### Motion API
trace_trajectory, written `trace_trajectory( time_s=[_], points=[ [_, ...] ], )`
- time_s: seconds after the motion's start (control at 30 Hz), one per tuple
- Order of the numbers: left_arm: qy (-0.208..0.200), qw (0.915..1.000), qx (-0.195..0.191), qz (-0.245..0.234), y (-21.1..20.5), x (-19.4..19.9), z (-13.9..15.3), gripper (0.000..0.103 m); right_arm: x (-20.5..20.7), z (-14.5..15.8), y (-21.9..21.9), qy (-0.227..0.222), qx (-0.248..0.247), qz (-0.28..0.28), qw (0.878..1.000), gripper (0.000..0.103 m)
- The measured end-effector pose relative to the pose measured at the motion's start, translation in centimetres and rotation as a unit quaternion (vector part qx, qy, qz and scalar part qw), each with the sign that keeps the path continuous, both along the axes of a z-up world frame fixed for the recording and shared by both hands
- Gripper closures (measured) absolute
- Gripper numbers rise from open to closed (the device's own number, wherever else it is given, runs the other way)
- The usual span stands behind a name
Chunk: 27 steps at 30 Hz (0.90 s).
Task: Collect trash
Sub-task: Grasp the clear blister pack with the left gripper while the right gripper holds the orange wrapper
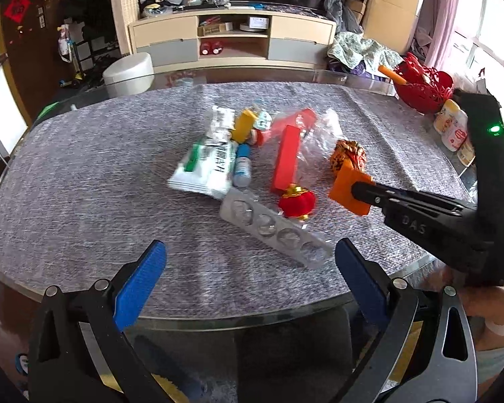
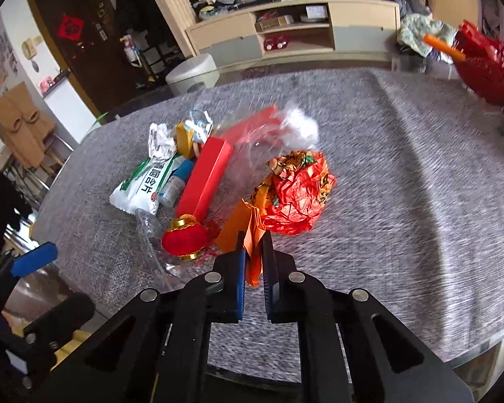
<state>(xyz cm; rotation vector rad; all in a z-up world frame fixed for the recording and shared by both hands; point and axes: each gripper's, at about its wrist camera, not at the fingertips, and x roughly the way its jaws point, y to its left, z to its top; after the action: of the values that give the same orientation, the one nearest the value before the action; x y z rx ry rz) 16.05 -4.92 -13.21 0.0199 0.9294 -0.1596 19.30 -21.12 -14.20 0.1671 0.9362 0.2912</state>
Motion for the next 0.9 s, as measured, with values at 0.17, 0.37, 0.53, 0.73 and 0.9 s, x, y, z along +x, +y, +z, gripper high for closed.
trace_trajectory(
  time_s=[0.17,0.37,0.53,0.73,0.9],
  points=[
    [0.017,0.9998,-0.004,-0.012,-1.9,1.2,-1.5,0.012,-0.5,0.9,-1.2,-0.017,-0.023,-0.002,1.0,0.093],
    [0.033,0.9994,0.005,-0.005,-3.3,2.9,-3.8,0.02,-1.0,0.8,-1.8,-0.016,-0.021,0.008,1.0,0.093],
    [0.042,0.999,0.014,-0.002,-3.6,3.5,-4.7,0.021,-1.0,0.4,-1.2,-0.012,-0.015,0.016,1.0,0.093],
    [0.047,0.9989,0.004,0.01,-2.7,3.5,-5.2,0.019,-1.4,0.1,0.0,-0.005,-0.008,0.027,1.0,0.093],
    [0.052,0.9986,-0.004,0.01,-1.5,2.9,-5.1,0.027,-2.1,0.1,0.4,-0.004,-0.01,0.029,1.0,0.093]
  ],
)
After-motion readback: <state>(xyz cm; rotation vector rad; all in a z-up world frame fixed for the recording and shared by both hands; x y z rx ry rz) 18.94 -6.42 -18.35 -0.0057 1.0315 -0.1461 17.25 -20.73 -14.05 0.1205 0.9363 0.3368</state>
